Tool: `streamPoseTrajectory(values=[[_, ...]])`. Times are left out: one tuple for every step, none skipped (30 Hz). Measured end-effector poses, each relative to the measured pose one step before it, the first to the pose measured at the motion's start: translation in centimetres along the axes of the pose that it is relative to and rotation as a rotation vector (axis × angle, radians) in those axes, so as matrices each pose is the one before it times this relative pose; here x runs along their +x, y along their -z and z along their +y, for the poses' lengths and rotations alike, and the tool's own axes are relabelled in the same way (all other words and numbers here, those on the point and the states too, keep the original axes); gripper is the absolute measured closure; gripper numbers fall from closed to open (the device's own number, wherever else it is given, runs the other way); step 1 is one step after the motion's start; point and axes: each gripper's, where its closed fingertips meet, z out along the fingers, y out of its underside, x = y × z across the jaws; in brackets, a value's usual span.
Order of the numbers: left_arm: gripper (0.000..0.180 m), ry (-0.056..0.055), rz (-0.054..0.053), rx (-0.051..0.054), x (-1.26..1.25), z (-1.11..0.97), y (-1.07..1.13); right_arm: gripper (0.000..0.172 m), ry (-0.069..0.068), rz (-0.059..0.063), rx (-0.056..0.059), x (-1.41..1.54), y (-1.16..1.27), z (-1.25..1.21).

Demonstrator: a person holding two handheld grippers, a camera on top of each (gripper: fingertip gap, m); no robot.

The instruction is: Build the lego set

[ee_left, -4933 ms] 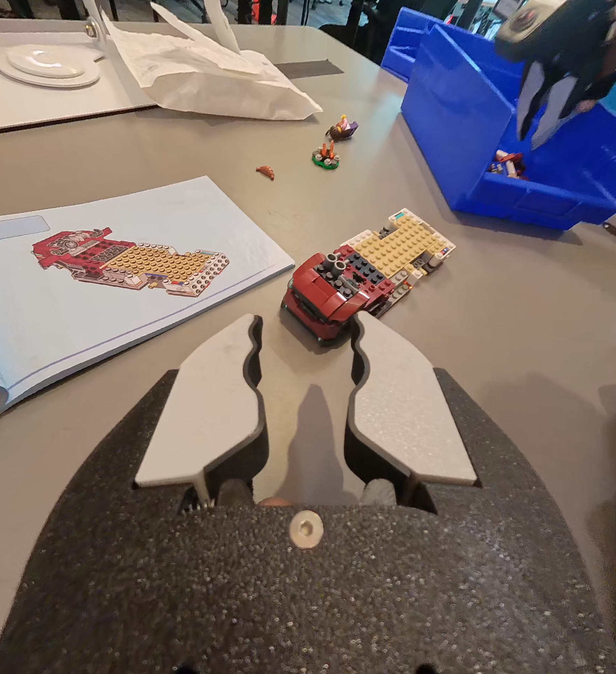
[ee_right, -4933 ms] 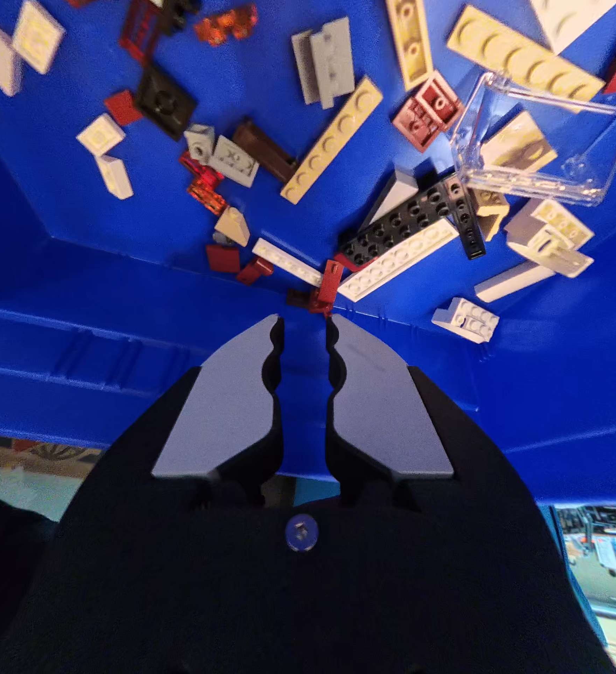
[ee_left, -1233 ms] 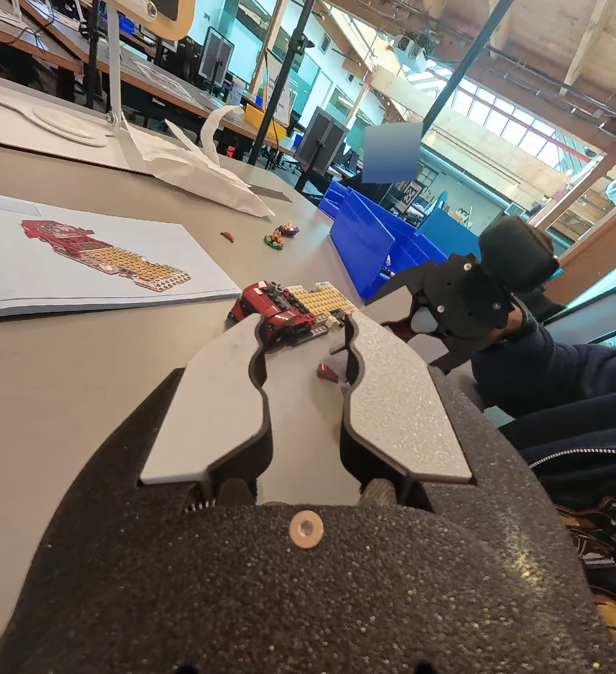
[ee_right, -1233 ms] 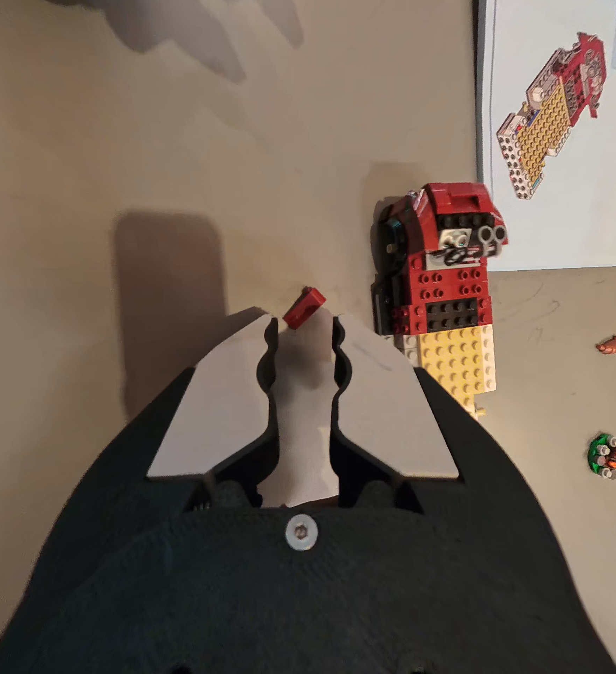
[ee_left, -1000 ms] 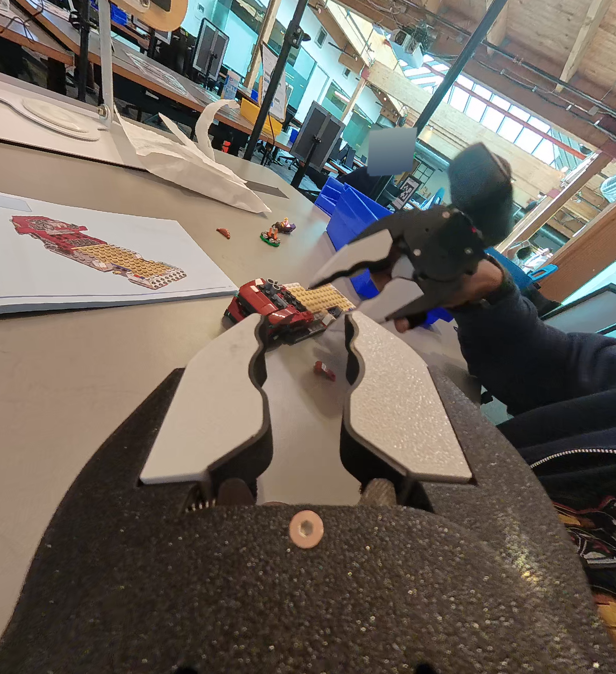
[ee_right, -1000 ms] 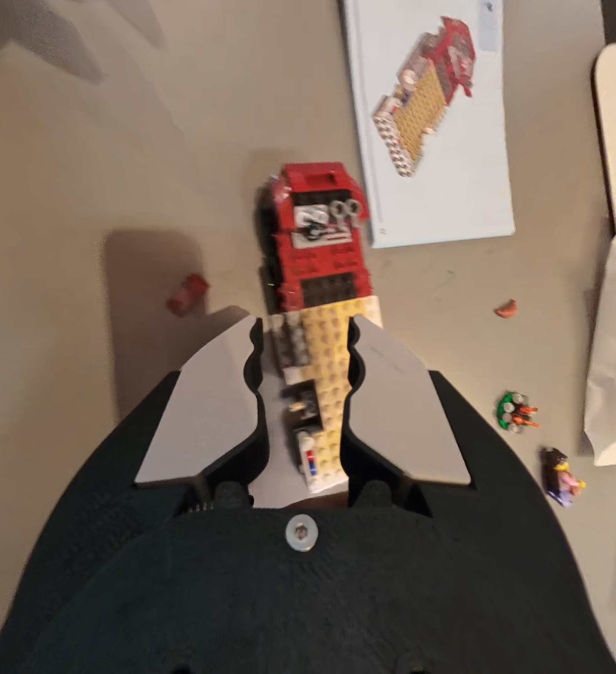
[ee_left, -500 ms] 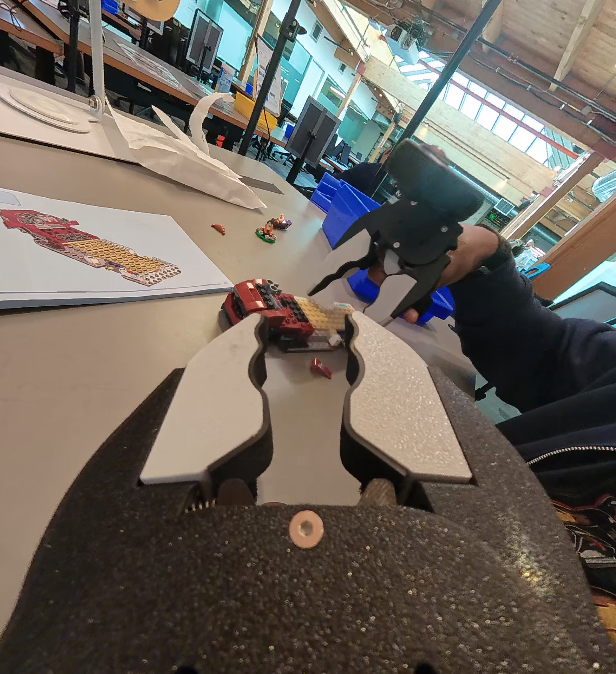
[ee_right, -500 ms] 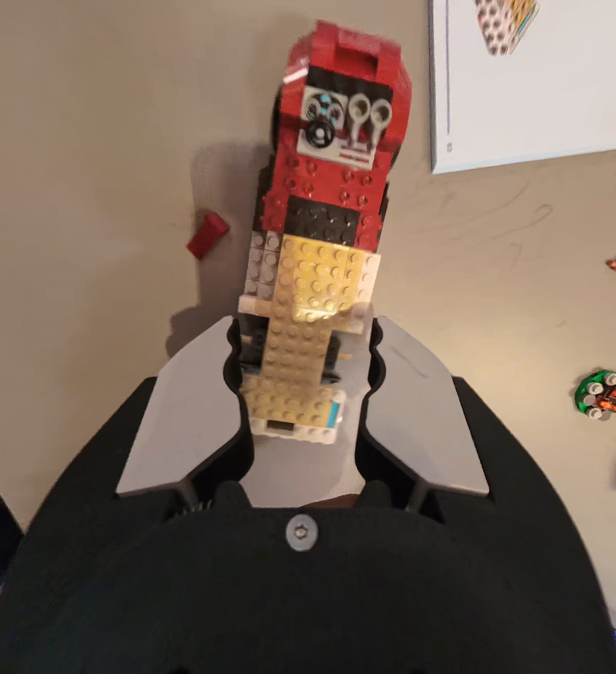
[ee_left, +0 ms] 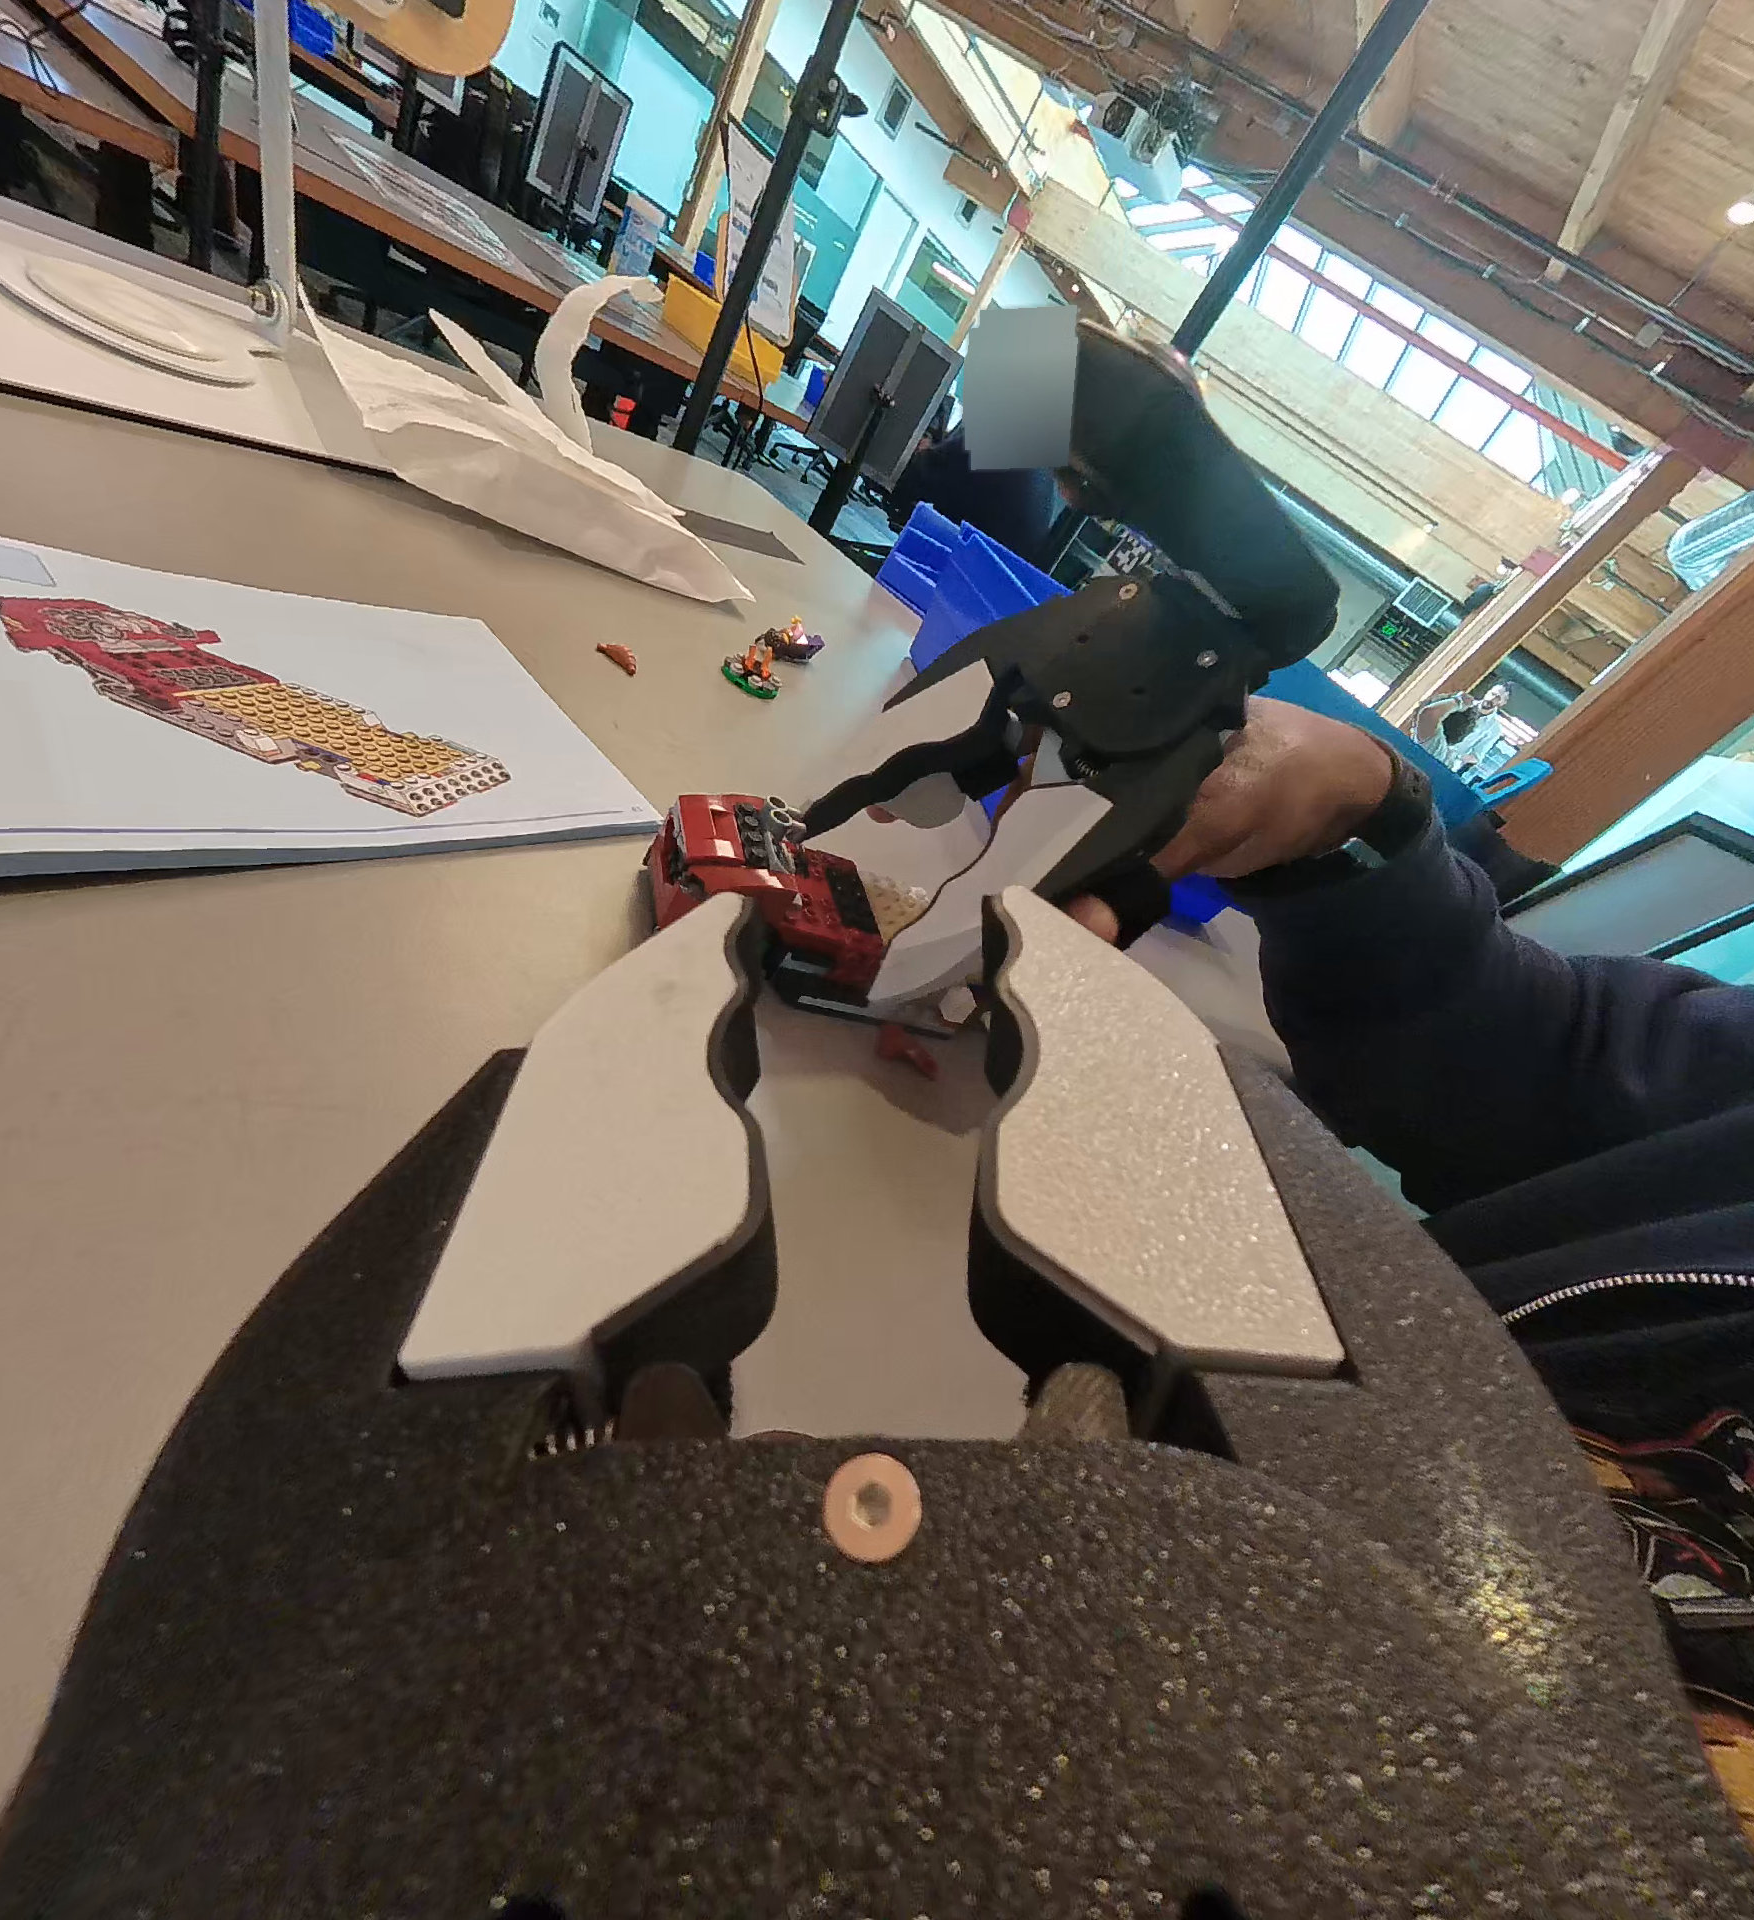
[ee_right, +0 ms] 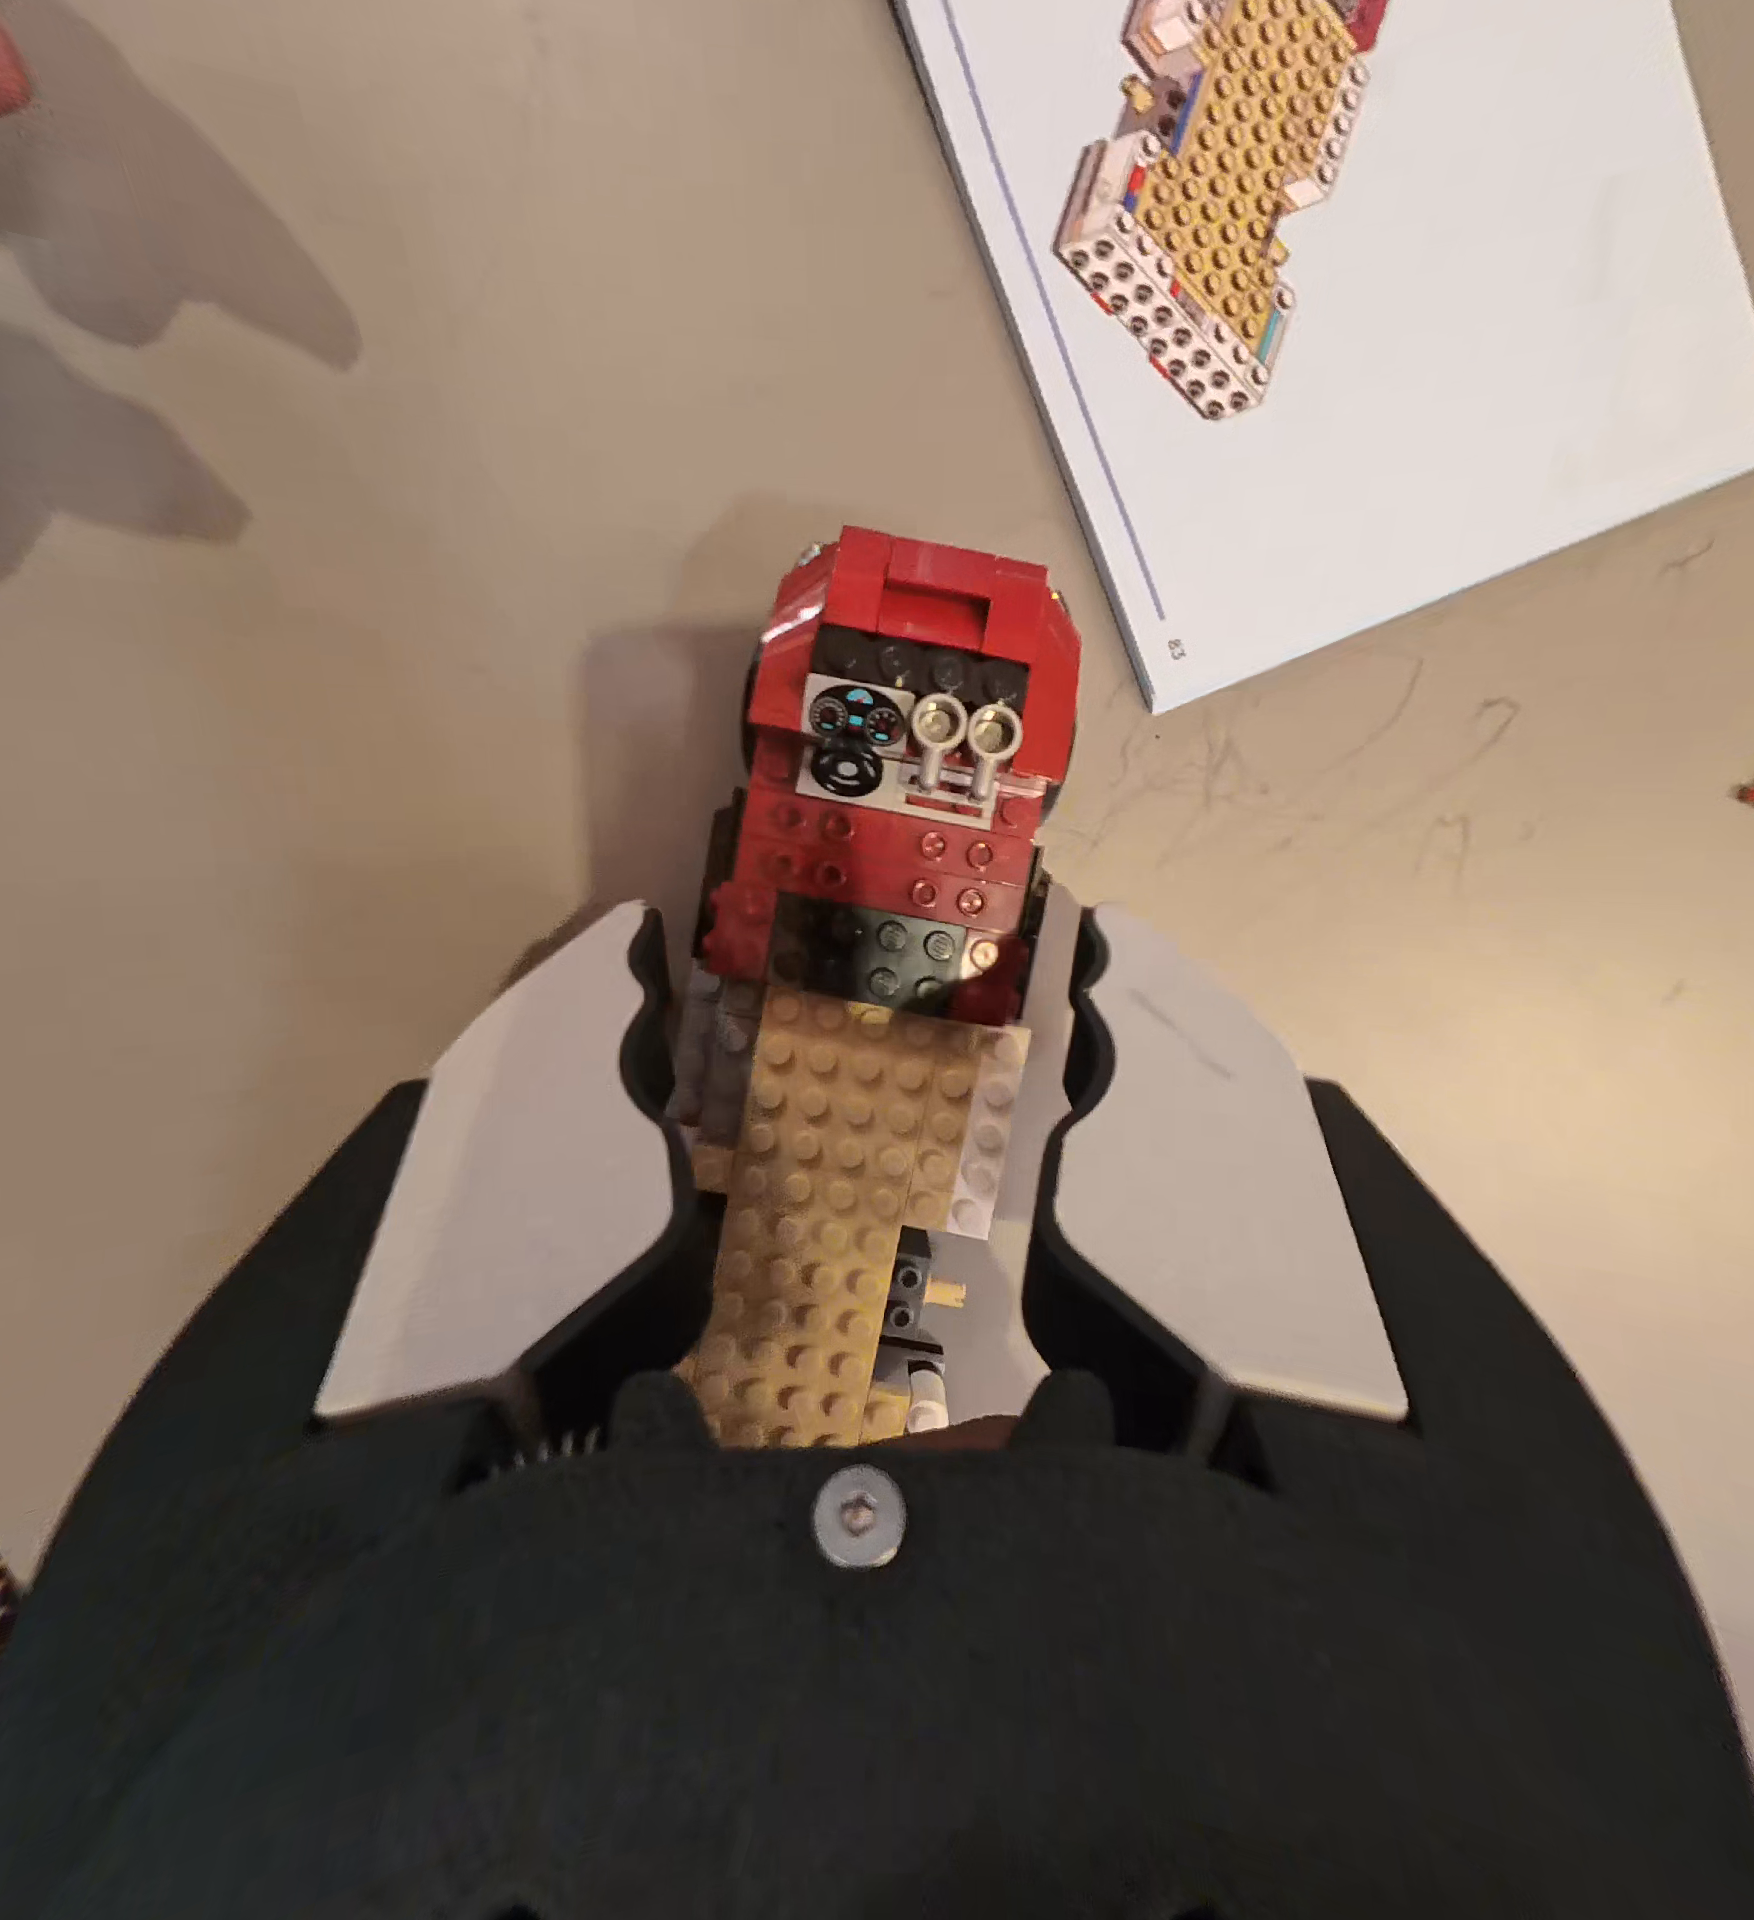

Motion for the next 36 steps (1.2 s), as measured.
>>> streamPoseTrajectory(values=[[0.14, 0.0002, 0.0001, -0.004, -0.003, 0.044, -0.044, 0.098, -0.0022, 0.0187, -0.008, 0.212, -0.182, 0.139], [0.14, -0.0003, 0.0007, -0.0039, 0.004, 0.055, -0.049, 0.1, -0.0025, 0.011, -0.0009, 0.089, -0.164, 0.006], [0.14, -0.0004, 0.001, -0.0029, 0.014, 0.037, -0.024, 0.102, -0.0036, 0.0002, 0.0067, -0.048, -0.138, -0.133], [0.14, -0.0004, 0.0006, -0.0013, 0.015, 0.021, -0.017, 0.105, 0.0017, -0.0072, 0.0014, -0.155, -0.141, -0.081], [0.14, -0.0002, -0.0003, -0.0002, -0.006, 0.003, 0.002, 0.108, 0.0036, -0.0034, -0.0023, -0.111, -0.161, -0.034], [0.14, 0.0003, -0.0013, -0.0011, -0.017, 0.011, -0.023, 0.107, 0.0052, 0.005, -0.0016, 0.031, -0.143, -0.042], [0.14, 0.0015, -0.0023, -0.0045, -0.047, 0.059, -0.046, 0.107, 0.0059, 0.0034, 0.0031, 0.024, -0.055, -0.109], [0.14, 0.0034, -0.0047, -0.0087, -0.096, 0.098, -0.099, 0.107, 0.0073, -0.0008, -0.001, 0.019, -0.026, -0.052], [0.14, 0.01, -0.0118, -0.0159, -0.212, 0.194, -0.165, 0.107, 0.0112, -0.0011, -0.0008, 0.007, 0.0, -0.006], [0.14, 0.0227, -0.0166, -0.0303, -0.33, 0.406, -0.262, 0.108, 0.0126, -0.0004, 0.0026, -0.01, 0.022, -0.011], [0.14, 0.0221, -0.0106, -0.0367, -0.26, 0.453, -0.332, 0.108, 0.0131, 0.0002, 0.0048, -0.036, 0.042, 0.003], [0.139, 0.0206, -0.0144, -0.0335, -0.305, 0.379, -0.347, 0.108, 0.0203, 0.002, 0.0084, -0.068, 0.062, -0.02], [0.137, 0.019, -0.0152, -0.0272, -0.351, 0.245, -0.319, 0.108, 0.023, 0.0077, 0.01, -0.044, 0.084, -0.02], [0.136, 0.0219, -0.008, -0.0226, -0.291, 0.15, -0.298, 0.108, 0.0294, 0.0156, 0.011, 0.009, 0.119, -0.038], [0.134, 0.0284, 0.0022, -0.0201, -0.238, 0.078, -0.299, 0.109, 0.0308, 0.0187, 0.0135, -0.014, 0.151, -0.031], [0.132, 0.0363, 0.0071, -0.0173, -0.231, 0.03, -0.274, 0.109, 0.0238, 0.0202, 0.0132, 0.026, 0.195, -0.069], [0.13, 0.0437, 0.0206, -0.0108, -0.101, -0.081, -0.27, 0.109, 0.0365, 0.0167, 0.0216, -0.072, 0.25, -0.192], [0.128, 0.0491, 0.0359, -0.0057, 0.052, -0.184, -0.279, 0.109, 0.0342, 0.0166, 0.026, -0.087, 0.307, -0.231], [0.126, 0.0521, 0.0419, -0.0031, 0.078, -0.242, -0.284, 0.109, 0.014, 0.017, 0.0174, 0.007, 0.308, -0.185], [0.125, 0.0506, 0.0353, -0.0039, -0.061, -0.275, -0.322, 0.109, 0.0147, 0.016, 0.0182, 0.039, 0.305, -0.235], [0.123, 0.044, 0.0311, -0.0042, -0.087, -0.321, -0.3, 0.109, 0.0272, 0.0173, 0.0289, 0.034, 0.341, -0.355], [0.121, 0.0333, 0.0289, -0.0019, -0.024, -0.383, -0.266, 0.109, 0.0234, 0.0181, 0.0262, 0.065, 0.329, -0.338], [0.12, 0.0167, 0.0299, 0.0005, 0.138, -0.374, -0.24, 0.109, 0.0189, 0.0158, 0.0197, 0.061, 0.286, -0.295], [0.119, 0.0069, 0.0206, -0.0051, 0.12, -0.218, -0.248, 0.109, 0.0173, 0.0137, 0.0176, 0.037, 0.245, -0.263], [0.118, 0.0022, 0.0118, -0.0103, 0.077, -0.054, -0.283, 0.109, 0.0084, 0.015, 0.0166, 0.085, 0.206, -0.263], [0.115, 0.0013, 0.0102, -0.011, 0.107, 0.059, -0.295, 0.109, 0.0019, 0.0136, 0.0158, 0.087, 0.15, -0.257], [0.113, 0.0019, 0.0135, -0.0115, 0.173, 0.162, -0.297, 0.109, -0.0028, 0.0103, 0.0177, 0.087, 0.115, -0.278], [0.111, 0.0031, 0.0203, -0.0087, 0.274, 0.186, -0.291, 0.109, -0.0099, 0.0073, 0.0166, 0.074, 0.078, -0.265], [0.109, 0.0054, 0.0302, -0.0019, 0.415, 0.117, -0.25, 0.109, -0.014, 0.0039, 0.0167, 0.049, 0.041, -0.26], [0.109, 0.0085, 0.0347, 0.0086, 0.468, -0.019, -0.181, 0.109, -0.0174, 0.0018, 0.0158, 0.03, 0.029, -0.251], [0.109, 0.0097, 0.0267, 0.0197, 0.331, -0.185, -0.134, 0.109, -0.0165, -0.0008, 0.0141, -0.023, 0.021, -0.235], [0.109, 0.0072, 0.0198, 0.0309, 0.228, -0.348, -0.089, 0.109, -0.0141, -0.0009, 0.0121, -0.065, -0.002, -0.217], [0.109, 0.0042, 0.015, 0.0345, 0.179, -0.38, -0.074, 0.109, -0.0136, 0.003, 0.0082, -0.019, -0.005, -0.183], [0.109, 0.0008, 0.0145, 0.0283, 0.216, -0.294, -0.115, 0.109, -0.0151, 0.0085, 0.0049, 0.065, -0.007, -0.15], [0.109, -0.0045, 0.0163, 0.0204, 0.318, -0.192, -0.135, 0.109, -0.0132, 0.0094, 0.0051, 0.083, -0.021, -0.139], [0.109, -0.0086, 0.0125, 0.0168, 0.339, -0.144, -0.13, 0.109, -0.0127, 0.0095, 0.0051, 0.116, -0.011, -0.129]])
